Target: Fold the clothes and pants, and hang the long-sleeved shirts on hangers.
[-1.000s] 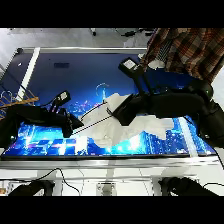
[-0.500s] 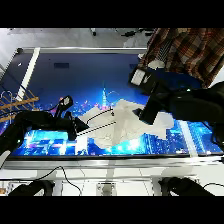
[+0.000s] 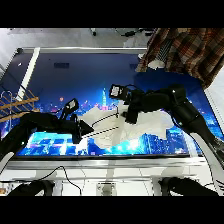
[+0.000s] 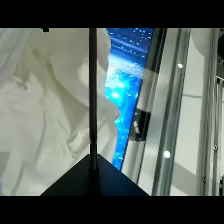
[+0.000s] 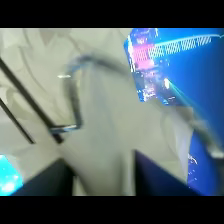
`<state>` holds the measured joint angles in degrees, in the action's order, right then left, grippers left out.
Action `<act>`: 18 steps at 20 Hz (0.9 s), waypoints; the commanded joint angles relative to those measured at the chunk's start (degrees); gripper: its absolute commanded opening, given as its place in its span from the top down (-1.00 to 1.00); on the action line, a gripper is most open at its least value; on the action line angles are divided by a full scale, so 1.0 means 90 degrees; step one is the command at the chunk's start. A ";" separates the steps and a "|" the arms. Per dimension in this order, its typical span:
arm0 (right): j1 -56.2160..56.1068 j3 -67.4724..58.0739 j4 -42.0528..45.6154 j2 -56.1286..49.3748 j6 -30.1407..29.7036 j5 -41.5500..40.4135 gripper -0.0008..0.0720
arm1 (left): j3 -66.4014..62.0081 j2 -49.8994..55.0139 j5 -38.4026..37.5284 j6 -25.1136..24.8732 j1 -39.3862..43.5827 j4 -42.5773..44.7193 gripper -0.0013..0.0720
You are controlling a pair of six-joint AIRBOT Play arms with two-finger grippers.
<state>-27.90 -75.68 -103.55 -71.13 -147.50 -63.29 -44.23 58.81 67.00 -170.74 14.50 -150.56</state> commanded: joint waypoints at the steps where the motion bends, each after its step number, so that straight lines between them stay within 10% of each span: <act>1: 0.0049 0.0024 -0.0087 -0.0199 0.0199 0.0437 0.82 | 0.0005 0.0000 0.0063 -0.0029 0.0058 0.0002 0.89; 6: 0.0410 -0.0056 -0.0075 0.0129 0.0724 0.0423 0.86 | 0.0005 0.0000 -0.0299 0.0243 0.0053 0.0005 0.85; 9: 0.0614 -0.0056 -0.0005 0.0544 0.0782 0.0415 0.86 | -0.0029 -0.0022 -0.0333 0.0959 0.0051 0.0005 -0.64; 18: 0.1132 -0.0056 0.0036 0.1117 0.1086 0.0425 0.86 | 0.0129 -0.1664 -0.0180 0.1846 -0.1049 0.0223 -0.70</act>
<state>-18.52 -76.18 -103.09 -62.17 -138.82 -59.48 -43.88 47.88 65.23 -155.87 9.02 -148.83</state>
